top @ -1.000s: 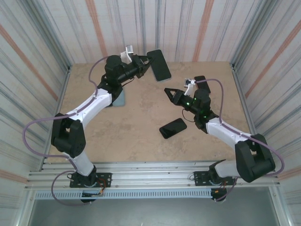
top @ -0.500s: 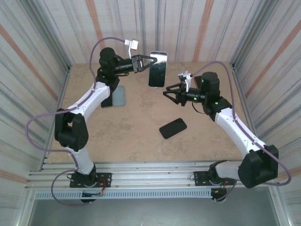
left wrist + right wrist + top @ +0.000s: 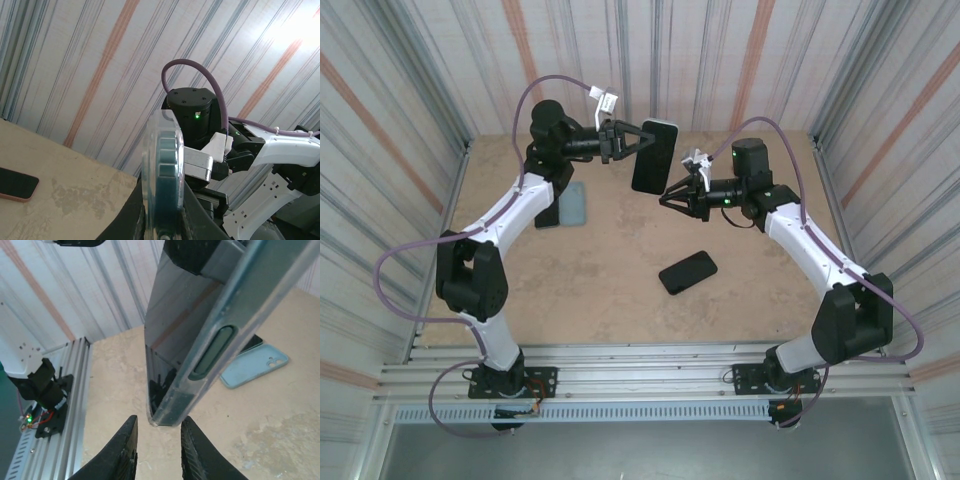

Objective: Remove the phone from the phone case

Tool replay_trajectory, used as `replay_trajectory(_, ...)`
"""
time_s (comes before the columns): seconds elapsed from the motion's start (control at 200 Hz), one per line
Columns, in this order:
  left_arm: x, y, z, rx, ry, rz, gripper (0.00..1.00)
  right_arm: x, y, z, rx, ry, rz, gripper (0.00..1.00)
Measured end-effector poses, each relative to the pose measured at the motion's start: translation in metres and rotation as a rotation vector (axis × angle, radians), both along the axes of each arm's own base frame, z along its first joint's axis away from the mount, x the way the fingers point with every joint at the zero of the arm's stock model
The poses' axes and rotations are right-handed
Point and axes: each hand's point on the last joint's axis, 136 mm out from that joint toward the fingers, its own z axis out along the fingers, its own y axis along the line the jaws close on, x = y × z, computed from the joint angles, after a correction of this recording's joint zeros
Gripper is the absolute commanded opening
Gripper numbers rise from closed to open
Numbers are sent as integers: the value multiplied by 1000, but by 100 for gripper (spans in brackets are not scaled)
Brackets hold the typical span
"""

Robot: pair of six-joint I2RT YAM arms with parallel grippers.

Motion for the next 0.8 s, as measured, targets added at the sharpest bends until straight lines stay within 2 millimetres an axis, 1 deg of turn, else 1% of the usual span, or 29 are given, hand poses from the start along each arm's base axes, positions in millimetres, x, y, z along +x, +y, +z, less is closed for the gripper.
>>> replay_trajectory(0.12, -1, 0, 0, 1, -1, -7, 0, -2, 2, 2, 12, -1, 19, 25)
replay_trajectory(0.356, -2, 0, 0, 2, -3, -13, 0, -1, 4, 2, 23, -3, 36, 21)
replay_trajectory(0.621, -3, 0, 0, 2, 4, -16, 0, 1, 8, 4, 34, -25, 46, 22)
replay_trajectory(0.802, -5, 0, 1, 0, -10, -28, 0, 0, 9, 3, 44, 1, 57, 11)
